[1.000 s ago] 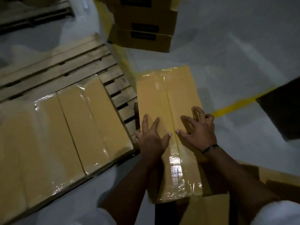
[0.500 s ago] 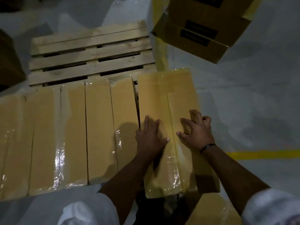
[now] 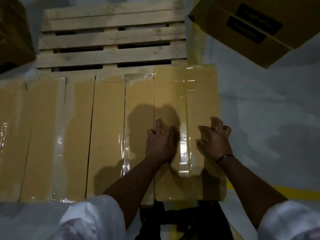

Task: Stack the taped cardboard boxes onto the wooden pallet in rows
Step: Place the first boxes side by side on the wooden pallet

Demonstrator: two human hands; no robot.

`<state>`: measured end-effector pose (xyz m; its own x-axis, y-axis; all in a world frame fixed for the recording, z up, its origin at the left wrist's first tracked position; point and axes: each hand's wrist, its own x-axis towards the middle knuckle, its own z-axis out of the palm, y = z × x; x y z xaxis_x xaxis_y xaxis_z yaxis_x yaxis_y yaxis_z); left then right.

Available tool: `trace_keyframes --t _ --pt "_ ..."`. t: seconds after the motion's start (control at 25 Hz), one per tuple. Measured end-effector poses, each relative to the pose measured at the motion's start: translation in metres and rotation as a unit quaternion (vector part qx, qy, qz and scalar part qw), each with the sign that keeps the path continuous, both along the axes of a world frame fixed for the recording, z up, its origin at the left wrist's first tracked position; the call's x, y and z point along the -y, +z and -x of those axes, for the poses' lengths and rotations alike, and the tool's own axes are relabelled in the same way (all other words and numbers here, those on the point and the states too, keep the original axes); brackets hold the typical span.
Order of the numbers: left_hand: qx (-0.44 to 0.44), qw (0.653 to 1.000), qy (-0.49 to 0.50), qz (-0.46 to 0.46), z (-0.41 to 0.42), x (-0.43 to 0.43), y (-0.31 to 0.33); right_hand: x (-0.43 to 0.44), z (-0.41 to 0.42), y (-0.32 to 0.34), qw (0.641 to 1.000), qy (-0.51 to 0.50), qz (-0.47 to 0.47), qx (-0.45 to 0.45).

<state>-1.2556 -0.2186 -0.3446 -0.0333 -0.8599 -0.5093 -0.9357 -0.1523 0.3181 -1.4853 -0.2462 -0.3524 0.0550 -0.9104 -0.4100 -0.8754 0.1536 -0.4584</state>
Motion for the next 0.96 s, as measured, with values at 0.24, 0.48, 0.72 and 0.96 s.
trace_keyframes --t 0.24,0.48,0.72,0.96 --pt "0.051 0.998 0.034 -0.005 0.019 -0.007 -0.001 0.019 0.031 0.001 0.98 -0.143 -0.063 0.124" --pt "0.067 0.996 0.053 -0.014 0.024 -0.01 -0.005 0.022 0.035 -0.013 0.978 -0.119 -0.082 0.151" --pt "0.056 0.998 0.038 0.006 0.019 -0.017 -0.001 0.024 0.042 -0.008 0.986 -0.068 -0.093 0.123" --pt "0.079 0.996 0.035 0.021 -0.002 -0.032 -0.006 0.015 0.029 -0.022 0.987 -0.038 -0.095 0.124"
